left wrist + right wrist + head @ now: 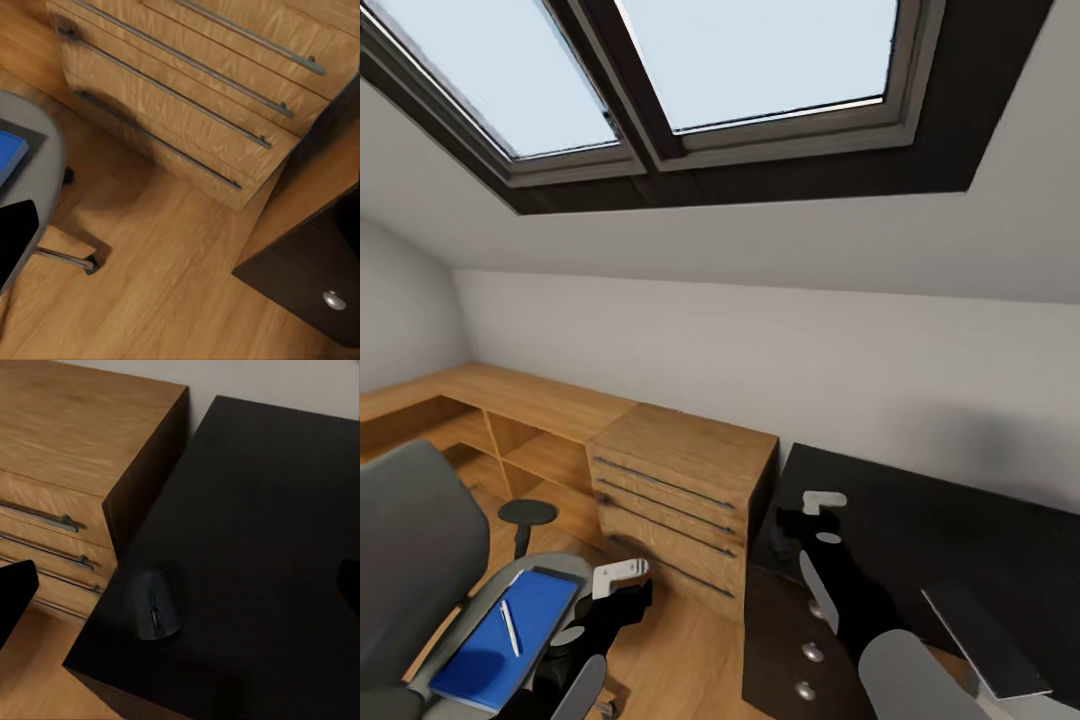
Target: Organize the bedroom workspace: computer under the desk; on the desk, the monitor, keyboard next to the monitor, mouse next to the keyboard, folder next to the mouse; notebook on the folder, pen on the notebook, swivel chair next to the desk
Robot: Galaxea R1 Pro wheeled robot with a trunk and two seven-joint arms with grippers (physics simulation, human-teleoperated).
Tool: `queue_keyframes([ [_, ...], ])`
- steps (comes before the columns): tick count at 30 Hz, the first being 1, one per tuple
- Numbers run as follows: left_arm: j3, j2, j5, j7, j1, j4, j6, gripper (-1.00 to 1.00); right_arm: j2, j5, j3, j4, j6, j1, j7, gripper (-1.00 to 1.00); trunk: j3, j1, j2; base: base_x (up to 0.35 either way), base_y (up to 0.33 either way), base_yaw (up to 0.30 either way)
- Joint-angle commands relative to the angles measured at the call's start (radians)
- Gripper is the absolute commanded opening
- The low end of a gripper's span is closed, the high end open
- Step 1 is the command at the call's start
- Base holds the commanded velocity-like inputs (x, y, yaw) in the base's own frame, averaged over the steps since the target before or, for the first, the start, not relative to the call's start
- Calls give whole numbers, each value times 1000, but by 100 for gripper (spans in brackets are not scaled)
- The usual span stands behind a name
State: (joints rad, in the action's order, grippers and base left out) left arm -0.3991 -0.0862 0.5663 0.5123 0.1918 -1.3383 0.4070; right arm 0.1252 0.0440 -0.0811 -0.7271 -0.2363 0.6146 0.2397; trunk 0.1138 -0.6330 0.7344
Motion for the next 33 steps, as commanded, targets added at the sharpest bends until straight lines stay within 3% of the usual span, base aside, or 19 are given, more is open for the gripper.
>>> queue_keyframes([
  [1, -4, 0, 8, 10, 1, -1, 1, 100, -1, 5, -6, -2, -6, 0, 7, 100, 2, -1, 1, 302, -185, 242],
  [10, -6, 2, 10, 11, 1, -1, -4, 100, -1, 3, -20, 66, -6, 0, -40, 100, 4, -1, 1, 301, -120, 58],
  [14, -7, 3, 10, 8, 1, -2, -3, 100, 0, 3, -95, 146, 12, 1, -48, 100, 4, -1, 1, 213, -6, 1],
  [17, -6, 3, 11, 7, 1, -20, -2, 100, 0, 4, -118, 162, 20, 2, -49, 100, 4, -1, 1, 62, -2, 0],
  [18, -2, 1, 38, 8, 1, -87, -1, 100, 1, 5, -126, 171, 23, 2, -50, 100, 4, -1, 1, 9, 0, 0],
  [21, 0, -2, 102, 9, 1, -130, -1, 100, 2, 5, -130, 185, 29, 2, -62, 100, 10, -9, 15, 4, 0, 0],
  [26, 0, -4, 127, 10, 1, -145, -1, 100, 1, 5, -132, 199, 61, 2, -89, 100, 26, -28, 50, 1, 0, 0],
  [33, -1, -4, 133, 11, 1, -150, -1, 100, 1, 6, -132, 202, 73, 2, -98, 100, 48, -55, 99, 0, 0, 0],
])
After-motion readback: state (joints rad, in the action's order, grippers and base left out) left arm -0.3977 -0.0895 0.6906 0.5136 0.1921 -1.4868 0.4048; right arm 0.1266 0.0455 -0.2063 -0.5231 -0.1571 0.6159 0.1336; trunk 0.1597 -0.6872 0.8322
